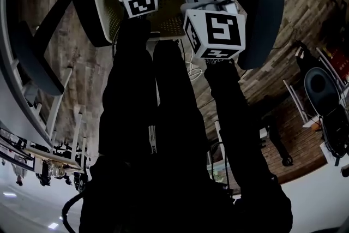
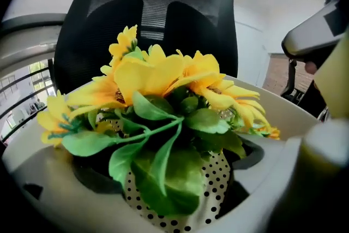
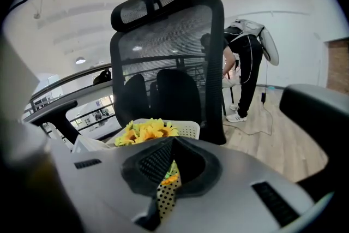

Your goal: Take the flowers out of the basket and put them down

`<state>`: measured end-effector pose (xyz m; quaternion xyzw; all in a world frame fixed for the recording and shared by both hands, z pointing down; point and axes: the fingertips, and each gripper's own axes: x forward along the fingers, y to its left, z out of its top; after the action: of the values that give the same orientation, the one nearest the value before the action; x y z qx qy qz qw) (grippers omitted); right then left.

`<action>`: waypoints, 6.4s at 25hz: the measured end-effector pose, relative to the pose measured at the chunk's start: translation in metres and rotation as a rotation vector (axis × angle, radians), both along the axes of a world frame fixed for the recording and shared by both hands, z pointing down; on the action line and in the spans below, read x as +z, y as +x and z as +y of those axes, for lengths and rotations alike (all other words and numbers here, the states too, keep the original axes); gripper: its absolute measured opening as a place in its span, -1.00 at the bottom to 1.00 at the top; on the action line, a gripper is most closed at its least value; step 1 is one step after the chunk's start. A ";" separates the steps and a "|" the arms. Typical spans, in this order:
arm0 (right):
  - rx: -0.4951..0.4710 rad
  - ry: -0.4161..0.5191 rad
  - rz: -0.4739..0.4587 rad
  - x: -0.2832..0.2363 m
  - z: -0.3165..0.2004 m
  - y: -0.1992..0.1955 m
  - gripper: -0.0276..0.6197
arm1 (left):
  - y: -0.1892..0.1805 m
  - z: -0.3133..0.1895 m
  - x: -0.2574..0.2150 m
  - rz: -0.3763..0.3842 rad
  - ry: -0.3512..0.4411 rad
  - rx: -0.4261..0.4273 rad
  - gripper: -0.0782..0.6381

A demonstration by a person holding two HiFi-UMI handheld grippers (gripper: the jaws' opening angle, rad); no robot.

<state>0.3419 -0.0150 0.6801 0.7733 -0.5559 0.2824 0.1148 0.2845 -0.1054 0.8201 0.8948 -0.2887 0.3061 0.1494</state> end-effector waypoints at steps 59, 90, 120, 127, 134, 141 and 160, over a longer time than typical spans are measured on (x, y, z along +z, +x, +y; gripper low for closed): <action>0.024 0.028 0.041 0.000 0.045 0.001 -0.88 | 0.044 -0.028 -0.044 0.140 0.310 0.082 0.07; -0.176 0.200 0.053 -0.285 0.036 -0.102 -0.87 | -0.127 0.026 -0.424 0.291 0.408 -0.272 0.05; -0.839 0.287 -0.034 -0.390 -0.150 -0.529 -0.87 | -0.615 -0.058 -0.482 0.078 0.442 -0.938 0.05; -0.910 0.255 -0.046 -0.361 -0.204 -0.617 -0.87 | -0.700 -0.101 -0.447 0.060 0.423 -1.006 0.05; -0.941 0.182 -0.073 -0.312 -0.240 -0.658 -0.87 | -0.747 -0.140 -0.383 0.035 0.377 -1.072 0.05; -0.978 0.125 -0.076 -0.276 -0.257 -0.686 -0.87 | -0.778 -0.170 -0.332 0.021 0.328 -1.090 0.05; -1.023 0.102 -0.076 -0.268 -0.247 -0.702 -0.87 | -0.769 -0.152 -0.327 0.020 0.321 -1.002 0.49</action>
<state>-0.3597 -0.2623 0.4120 0.3962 -0.8800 0.1902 0.1801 -0.4848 -0.2571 0.4933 0.6616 -0.7230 0.1406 0.1410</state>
